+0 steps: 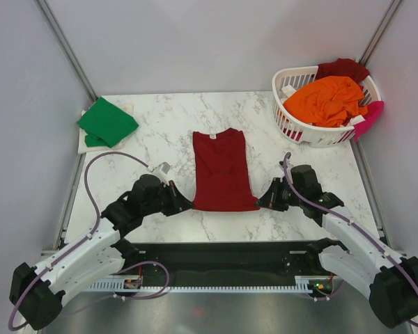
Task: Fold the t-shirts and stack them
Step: Fold the tshirt
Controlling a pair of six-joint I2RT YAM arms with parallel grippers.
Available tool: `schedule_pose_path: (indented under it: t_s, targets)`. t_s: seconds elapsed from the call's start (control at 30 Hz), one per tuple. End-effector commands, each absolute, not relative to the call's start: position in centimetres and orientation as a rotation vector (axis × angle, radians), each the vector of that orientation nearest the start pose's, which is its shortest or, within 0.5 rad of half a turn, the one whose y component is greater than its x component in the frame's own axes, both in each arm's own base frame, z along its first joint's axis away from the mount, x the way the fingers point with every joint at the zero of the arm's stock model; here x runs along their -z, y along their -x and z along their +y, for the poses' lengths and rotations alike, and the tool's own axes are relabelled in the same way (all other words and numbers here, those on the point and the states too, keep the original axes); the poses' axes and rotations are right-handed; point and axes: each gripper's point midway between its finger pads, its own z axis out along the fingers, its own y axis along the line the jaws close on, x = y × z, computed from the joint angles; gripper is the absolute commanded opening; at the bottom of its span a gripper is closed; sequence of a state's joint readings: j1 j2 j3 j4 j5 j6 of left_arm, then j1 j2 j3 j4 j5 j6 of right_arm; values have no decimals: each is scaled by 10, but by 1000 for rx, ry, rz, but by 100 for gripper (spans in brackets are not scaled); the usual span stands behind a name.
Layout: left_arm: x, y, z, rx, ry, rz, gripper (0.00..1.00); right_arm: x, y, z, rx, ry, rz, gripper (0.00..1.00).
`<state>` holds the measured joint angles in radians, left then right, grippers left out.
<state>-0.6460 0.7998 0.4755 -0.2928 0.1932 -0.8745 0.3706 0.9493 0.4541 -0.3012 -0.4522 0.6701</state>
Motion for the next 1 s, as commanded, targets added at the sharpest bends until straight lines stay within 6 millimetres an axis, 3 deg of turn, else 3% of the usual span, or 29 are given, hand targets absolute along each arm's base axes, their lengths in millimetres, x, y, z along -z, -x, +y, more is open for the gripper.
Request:
schedule_pose_path:
  t_s: [0.0,0.1,0.17,0.2,0.27,0.3,0.37,0.4,0.47,0.53,0.57,0.6,0.67,0.7,0.97]
  targets:
    - [-140,-168,-202,986,240,2388,2,-116,-187,174,-972,-195,2501,0]
    - [-164,-172,-201,985,236,2356,2,-146,-198,178,-983,-174,2451,0]
    - [-177,-179,-201,959,222,2336,2,-154,-205,178,-958,-154,2454,0]
    - [-195,-185,-202,962,213,2299,2,-168,-216,178,-939,-147,2419,0]
    - [-204,-192,-201,915,193,2296,2,-172,-229,179,-903,-131,2421,0]
    - [-217,-201,-203,896,190,2275,2,-186,-238,181,-894,-120,2394,0]
    - [-222,-212,-202,833,163,2276,2,-184,-255,180,-827,-109,2412,0]
    - [-228,-222,-206,811,158,2280,2,-196,-265,182,-824,-97,2387,0]
    - [-233,-235,-206,769,142,2275,2,-190,-281,184,-781,-98,2412,0]
    - [-237,-250,-210,738,127,2281,2,-198,-297,187,-764,-78,2392,0]
    - [-236,-258,-209,720,134,2285,2,-189,-306,187,-739,-87,2417,0]
    - [-246,-267,-210,718,130,2267,2,-197,-315,191,-738,-72,2396,0]
    - [-238,-286,-209,669,133,2292,2,-186,-331,193,-699,-80,2422,0]
    - [-246,-295,-209,671,134,2277,2,-192,-341,195,-696,-68,2405,0]
    - [-227,-366,-209,596,132,2344,2,-159,-402,210,-664,-91,2467,0]
